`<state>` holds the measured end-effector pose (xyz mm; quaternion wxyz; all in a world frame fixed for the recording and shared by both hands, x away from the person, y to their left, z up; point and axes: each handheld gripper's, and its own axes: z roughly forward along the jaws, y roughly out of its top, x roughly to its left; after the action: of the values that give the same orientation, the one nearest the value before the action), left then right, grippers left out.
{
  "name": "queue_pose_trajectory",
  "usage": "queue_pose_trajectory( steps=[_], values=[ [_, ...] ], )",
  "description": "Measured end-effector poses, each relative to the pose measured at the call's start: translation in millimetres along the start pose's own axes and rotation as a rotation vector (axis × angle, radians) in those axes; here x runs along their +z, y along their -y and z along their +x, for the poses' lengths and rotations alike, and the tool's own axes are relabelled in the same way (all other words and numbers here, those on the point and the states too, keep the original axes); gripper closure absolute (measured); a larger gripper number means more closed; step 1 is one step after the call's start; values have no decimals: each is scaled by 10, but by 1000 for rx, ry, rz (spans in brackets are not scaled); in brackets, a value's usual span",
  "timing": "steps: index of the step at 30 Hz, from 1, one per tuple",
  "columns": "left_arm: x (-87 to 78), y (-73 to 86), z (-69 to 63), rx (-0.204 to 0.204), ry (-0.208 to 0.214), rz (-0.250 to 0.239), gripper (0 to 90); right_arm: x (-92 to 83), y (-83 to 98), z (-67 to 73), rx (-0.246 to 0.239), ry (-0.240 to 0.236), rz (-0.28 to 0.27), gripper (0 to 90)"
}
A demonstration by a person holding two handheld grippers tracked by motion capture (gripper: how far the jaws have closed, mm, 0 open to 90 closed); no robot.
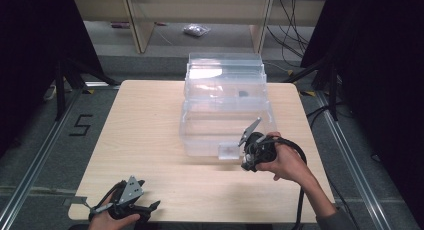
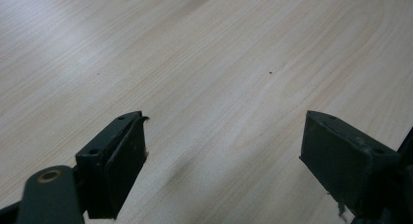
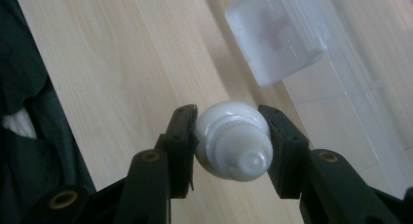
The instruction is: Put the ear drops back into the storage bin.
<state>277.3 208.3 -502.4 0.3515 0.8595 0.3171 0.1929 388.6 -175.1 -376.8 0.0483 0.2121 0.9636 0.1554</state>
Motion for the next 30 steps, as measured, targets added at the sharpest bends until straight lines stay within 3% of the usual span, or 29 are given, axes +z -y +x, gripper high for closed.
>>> queue_pose_trajectory(
  steps=[6,7,17,27,28,30],
  values=[
    [1,0,-1,0,-1,2,161,-77,-15,-33,21,-4,18,601],
    [-1,0,-2,0,-1,-1,162,-87,-19,-51,6,-12,18,601],
    [0,0,-2,-1,-2,1,162,-224,-29,-160,46,0,-12,601],
    [0,-1,-1,-2,-1,-1,162,-431,-81,-346,73,23,-8,601],
    [0,-1,-1,-1,0,-1,162,-440,-86,-380,57,27,-8,601],
    [-1,-1,3,3,-2,3,162,-463,-92,-411,84,30,-1,601]
  ],
)
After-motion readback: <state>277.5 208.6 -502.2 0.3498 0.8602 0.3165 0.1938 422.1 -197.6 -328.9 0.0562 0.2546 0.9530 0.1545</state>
